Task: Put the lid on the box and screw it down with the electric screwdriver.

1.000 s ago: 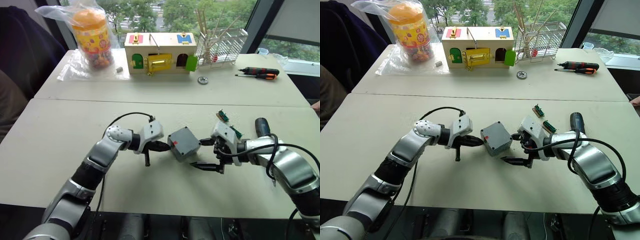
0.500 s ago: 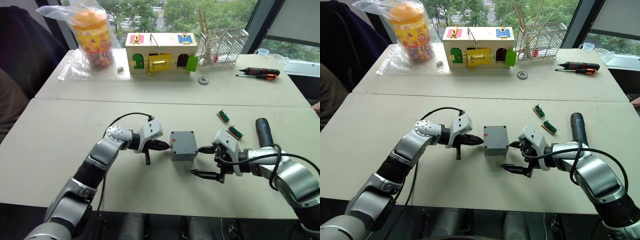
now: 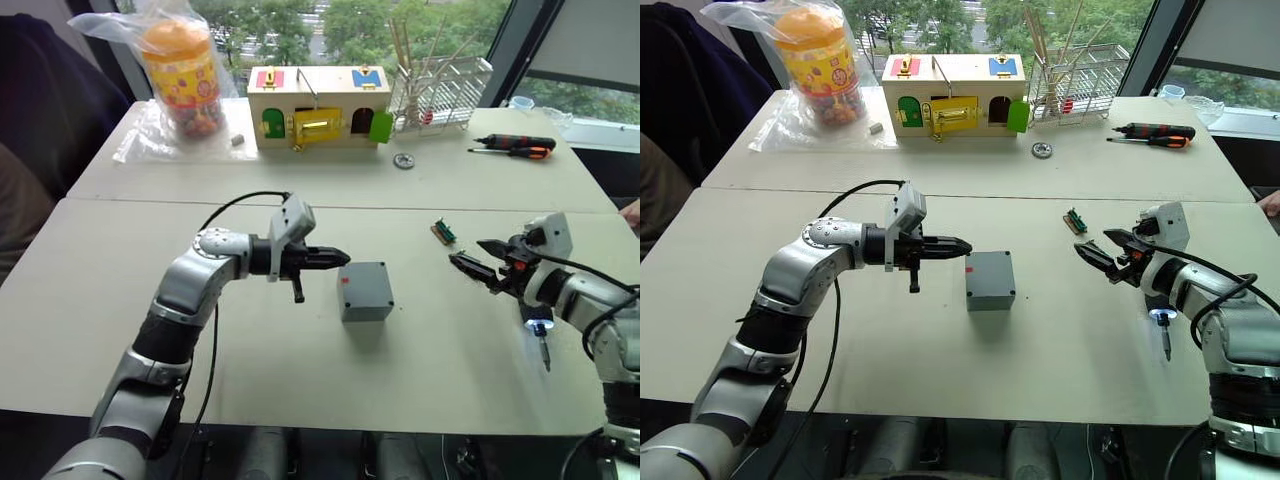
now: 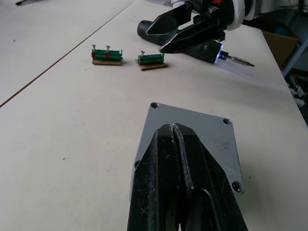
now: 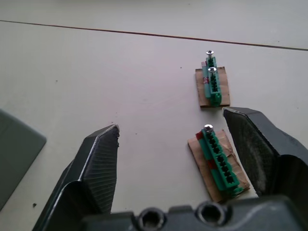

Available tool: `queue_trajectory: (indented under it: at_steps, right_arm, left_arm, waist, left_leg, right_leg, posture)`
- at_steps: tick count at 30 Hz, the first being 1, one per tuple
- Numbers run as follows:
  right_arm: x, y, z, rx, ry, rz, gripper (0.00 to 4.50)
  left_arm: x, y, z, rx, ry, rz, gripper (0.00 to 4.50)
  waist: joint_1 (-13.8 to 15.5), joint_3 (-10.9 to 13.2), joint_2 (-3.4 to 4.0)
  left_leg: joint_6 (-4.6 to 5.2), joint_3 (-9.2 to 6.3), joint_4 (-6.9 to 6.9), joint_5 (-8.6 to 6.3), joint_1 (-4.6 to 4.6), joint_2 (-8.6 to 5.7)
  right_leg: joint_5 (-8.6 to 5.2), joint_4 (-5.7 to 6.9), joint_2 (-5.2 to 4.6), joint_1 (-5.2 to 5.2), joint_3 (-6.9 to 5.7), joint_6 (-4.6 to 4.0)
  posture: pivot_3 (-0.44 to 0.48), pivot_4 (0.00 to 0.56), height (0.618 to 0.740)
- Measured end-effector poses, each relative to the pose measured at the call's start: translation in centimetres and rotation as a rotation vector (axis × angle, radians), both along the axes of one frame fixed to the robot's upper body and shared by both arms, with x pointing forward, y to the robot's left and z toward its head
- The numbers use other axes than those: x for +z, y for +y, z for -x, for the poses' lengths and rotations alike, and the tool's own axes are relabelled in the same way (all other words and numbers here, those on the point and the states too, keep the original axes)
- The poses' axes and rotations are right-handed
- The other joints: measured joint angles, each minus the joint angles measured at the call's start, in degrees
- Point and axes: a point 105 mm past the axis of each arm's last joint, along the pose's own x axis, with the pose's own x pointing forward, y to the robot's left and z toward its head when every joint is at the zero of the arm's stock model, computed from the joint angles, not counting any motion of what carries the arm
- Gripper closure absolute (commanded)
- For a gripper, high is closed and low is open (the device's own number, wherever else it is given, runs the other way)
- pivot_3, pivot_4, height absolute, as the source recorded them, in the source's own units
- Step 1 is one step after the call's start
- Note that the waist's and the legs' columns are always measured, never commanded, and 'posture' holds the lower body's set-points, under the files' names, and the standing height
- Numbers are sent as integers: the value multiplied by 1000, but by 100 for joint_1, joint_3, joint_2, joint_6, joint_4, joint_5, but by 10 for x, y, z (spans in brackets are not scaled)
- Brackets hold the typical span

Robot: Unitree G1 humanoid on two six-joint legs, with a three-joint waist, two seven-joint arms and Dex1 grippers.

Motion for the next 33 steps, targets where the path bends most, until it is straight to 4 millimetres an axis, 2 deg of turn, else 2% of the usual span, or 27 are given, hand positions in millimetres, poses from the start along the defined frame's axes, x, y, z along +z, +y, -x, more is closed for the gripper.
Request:
queue_trajectory:
  at_steps: [9, 22, 23, 24, 28, 33]
  right_arm:
    - [-16, -3, -16, 18, 15, 40, 1462]
    - [-24, -3, -19, 7, 37, 46, 1462]
    - [-25, -3, -19, 5, 37, 45, 2150]
    - [-25, -4, -19, 3, 37, 44, 2456]
    - [-25, -2, -21, -5, 29, 19, 4457]
    - [-20, -3, -23, -18, 10, 4, 4457]
  left_arm:
    - [-13, 9, 0, 40, 22, -35, 4500]
    - [-17, 7, 1, 42, 18, -53, 4500]
    - [-18, 7, 1, 43, 15, -62, 4500]
    - [-19, 7, 1, 41, 13, -69, 4500]
    - [-22, 5, 2, 33, 10, -79, 4500]
    - [-24, 6, 1, 37, 9, -88, 4500]
  waist:
    - [21, 1, 0]
    - [15, 0, 1]
    - [15, 0, 1]
    - [15, 0, 1]
    - [13, 0, 1]
    - [15, 0, 1]
  left_leg:
    - [0, 0, 2, 0, 0, -1]
    - [-1, -1, 2, 0, 0, 0]
    - [-1, -1, 2, 0, 0, 0]
    - [-1, 0, 2, 0, 0, 0]
    - [-1, 0, 2, 0, 0, 0]
    - [-1, -1, 2, 0, 0, 0]
  right_leg:
    - [0, -1, -1, 3, 0, 0]
    - [0, -1, -1, 2, 0, 0]
    - [0, -1, -1, 3, 0, 0]
    - [0, -1, -1, 3, 0, 0]
    - [0, -1, -1, 2, 0, 0]
    - [0, -1, -1, 2, 0, 0]
  posture:
    - [0, 150, 705]
    - [0, 150, 705]
    - [0, 150, 705]
    - [0, 150, 705]
    - [0, 150, 705]
    - [0, 150, 705]
